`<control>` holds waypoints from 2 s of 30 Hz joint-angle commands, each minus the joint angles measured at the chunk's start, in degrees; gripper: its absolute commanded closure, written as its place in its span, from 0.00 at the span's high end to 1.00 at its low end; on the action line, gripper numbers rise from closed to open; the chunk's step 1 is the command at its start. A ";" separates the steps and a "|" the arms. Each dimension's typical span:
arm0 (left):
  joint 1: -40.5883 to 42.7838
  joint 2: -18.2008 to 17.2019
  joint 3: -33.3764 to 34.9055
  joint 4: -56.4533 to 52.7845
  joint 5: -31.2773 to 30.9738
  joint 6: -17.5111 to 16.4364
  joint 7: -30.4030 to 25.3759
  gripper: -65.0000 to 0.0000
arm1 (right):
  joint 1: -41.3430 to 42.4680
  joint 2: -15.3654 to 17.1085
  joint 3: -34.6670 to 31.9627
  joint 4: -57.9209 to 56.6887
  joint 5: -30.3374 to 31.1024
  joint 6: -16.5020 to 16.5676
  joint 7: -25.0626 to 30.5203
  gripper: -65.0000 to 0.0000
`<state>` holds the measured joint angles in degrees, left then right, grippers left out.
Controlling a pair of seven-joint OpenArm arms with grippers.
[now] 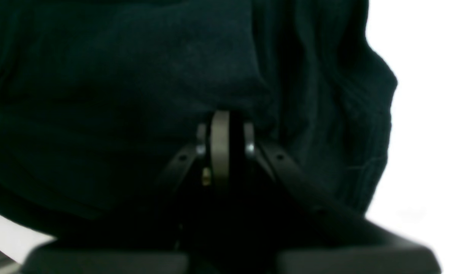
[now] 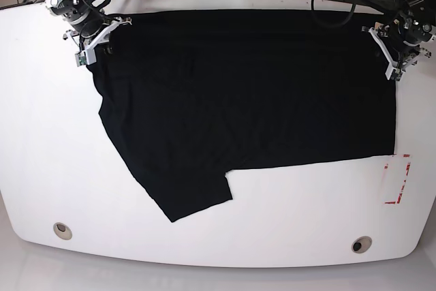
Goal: Layout the t-shirt on the table in an organized manner, then fold the t-shirt properly
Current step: 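Regrasp the t-shirt edge with both grippers and pull it taut, then move both grippers down along the t-shirt sides to its middle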
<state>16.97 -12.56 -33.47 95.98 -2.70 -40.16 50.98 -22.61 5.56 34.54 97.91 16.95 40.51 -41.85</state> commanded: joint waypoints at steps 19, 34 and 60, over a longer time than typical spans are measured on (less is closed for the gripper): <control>-7.43 -0.67 -0.24 12.54 1.34 0.16 10.25 0.42 | -1.26 0.64 0.14 11.06 -0.91 -0.51 -0.75 0.06; -18.42 -0.76 -0.15 11.22 1.86 0.16 10.25 0.47 | 14.74 1.87 -0.04 11.06 -4.07 -0.51 -7.96 0.37; -42.33 -3.75 -0.24 -14.18 5.64 0.16 3.92 0.71 | 55.27 9.07 -7.16 -43.97 -17.35 -0.51 4.97 0.50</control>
<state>-23.16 -15.38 -33.74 83.13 2.72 -40.05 57.39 29.36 13.28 27.35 57.74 -0.38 39.94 -39.29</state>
